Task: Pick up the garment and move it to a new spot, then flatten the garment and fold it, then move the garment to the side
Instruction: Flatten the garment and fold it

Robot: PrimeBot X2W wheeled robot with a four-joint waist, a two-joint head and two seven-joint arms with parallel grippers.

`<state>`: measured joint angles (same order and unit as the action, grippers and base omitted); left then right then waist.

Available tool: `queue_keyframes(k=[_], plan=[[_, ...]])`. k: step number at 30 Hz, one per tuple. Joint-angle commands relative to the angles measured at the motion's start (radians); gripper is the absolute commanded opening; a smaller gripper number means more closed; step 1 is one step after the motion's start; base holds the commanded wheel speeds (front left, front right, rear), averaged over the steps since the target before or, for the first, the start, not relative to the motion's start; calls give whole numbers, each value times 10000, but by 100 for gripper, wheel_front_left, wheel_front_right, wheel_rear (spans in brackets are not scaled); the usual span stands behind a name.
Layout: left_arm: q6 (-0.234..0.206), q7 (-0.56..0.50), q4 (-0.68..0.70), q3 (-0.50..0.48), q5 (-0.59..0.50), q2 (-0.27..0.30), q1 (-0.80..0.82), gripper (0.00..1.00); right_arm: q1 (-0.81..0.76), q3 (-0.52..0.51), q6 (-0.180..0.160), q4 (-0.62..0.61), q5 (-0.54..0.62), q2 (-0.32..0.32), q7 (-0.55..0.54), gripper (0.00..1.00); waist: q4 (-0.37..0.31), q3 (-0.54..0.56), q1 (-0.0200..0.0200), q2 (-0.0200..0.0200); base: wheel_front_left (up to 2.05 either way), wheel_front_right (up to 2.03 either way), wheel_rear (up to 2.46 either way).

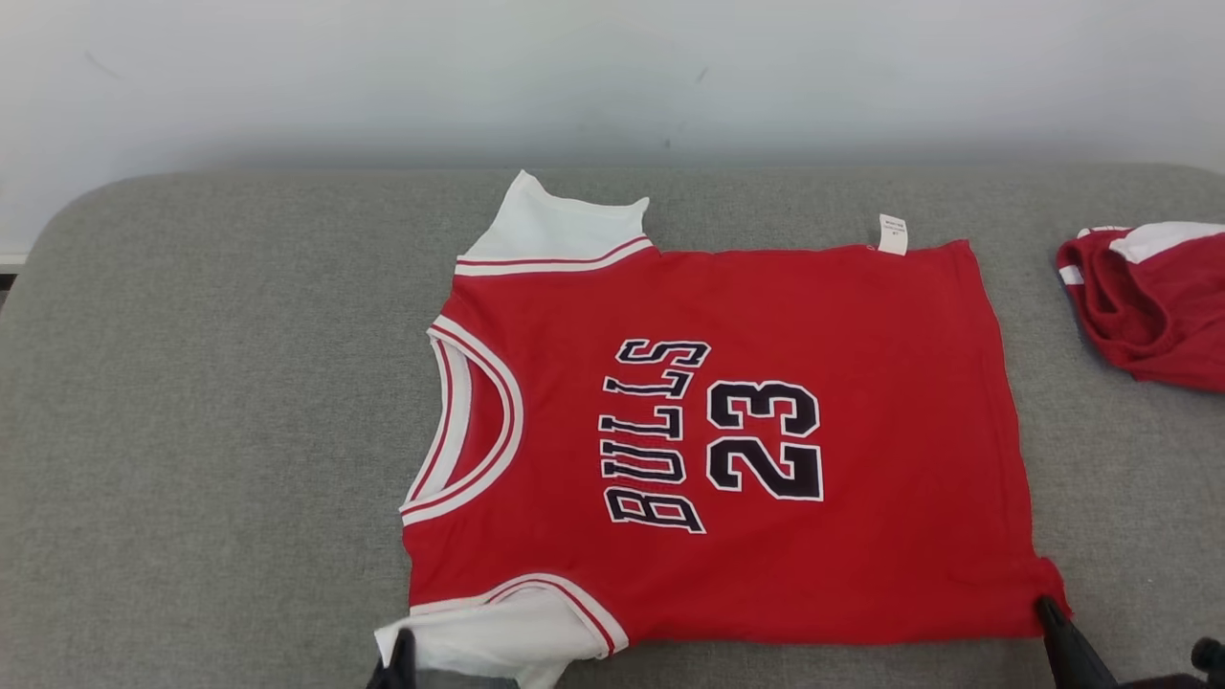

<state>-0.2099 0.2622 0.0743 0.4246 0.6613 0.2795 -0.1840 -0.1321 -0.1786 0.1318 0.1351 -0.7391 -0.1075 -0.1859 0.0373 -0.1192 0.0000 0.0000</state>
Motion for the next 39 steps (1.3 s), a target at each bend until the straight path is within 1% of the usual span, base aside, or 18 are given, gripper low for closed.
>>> queue_keyframes(k=[1,5,10,15,19,24,27,31,32,33,34,35,39], plan=[[55,-33,-8,-14,-142,101,331,0,248,58,-22,-75,73,52,-90,0,-155,-161,0,0,0,0,0],[289,-346,-31,7,-366,438,1140,0,788,122,-22,-45,138,157,-359,0,-362,-359,0,0,0,0,0],[688,-913,-268,128,-656,882,2401,0,1597,159,-22,215,72,236,-634,0,-538,-545,0,0,0,0,0],[1107,-1367,-867,178,-820,1108,3803,0,2414,66,-22,645,76,276,-855,0,-670,-694,0,0,0,0,0],[1532,-1644,-1560,236,-799,1136,4821,0,3124,60,-22,1111,76,308,-1011,0,-824,-844,0,0,0,0,0],[1930,-1741,-2628,343,-937,1191,5892,0,3997,50,-22,1852,75,362,-985,0,-995,-1077,0,0,0,0,0],[2191,-1741,-3317,466,-1021,1152,6494,0,4455,124,-22,2281,142,378,-906,0,-1058,-1179,0,0,0,0,0],[2448,-1574,-4235,640,-1124,961,7088,0,4837,305,-22,2635,245,371,-699,0,-1110,-1236,0,0,0,0,0],[2466,-1526,-4414,682,-1187,903,7202,0,4910,335,-22,2673,249,352,-561,36,-1117,-1230,0,0,0,0,0],[2429,-1415,-4597,679,-1225,847,7304,0,4934,394,-22,2726,248,328,-468,67,-1120,-1212,0,0,0,0,0],[2416,-1317,-4779,690,-1264,826,7367,40,4945,456,-22,2765,242,310,-374,67,-1132,-1187,0,0,0,0,0],[2411,-1173,-4925,709,-1321,787,7415,100,4943,531,-22,2769,263,260,-271,100,-1142,-1148,0,0,0,0,0],[2429,-671,-5416,612,-1254,667,7365,100,4631,789,-22,2708,286,6,83,100,-1118,-939,0,0,0,0,0]])
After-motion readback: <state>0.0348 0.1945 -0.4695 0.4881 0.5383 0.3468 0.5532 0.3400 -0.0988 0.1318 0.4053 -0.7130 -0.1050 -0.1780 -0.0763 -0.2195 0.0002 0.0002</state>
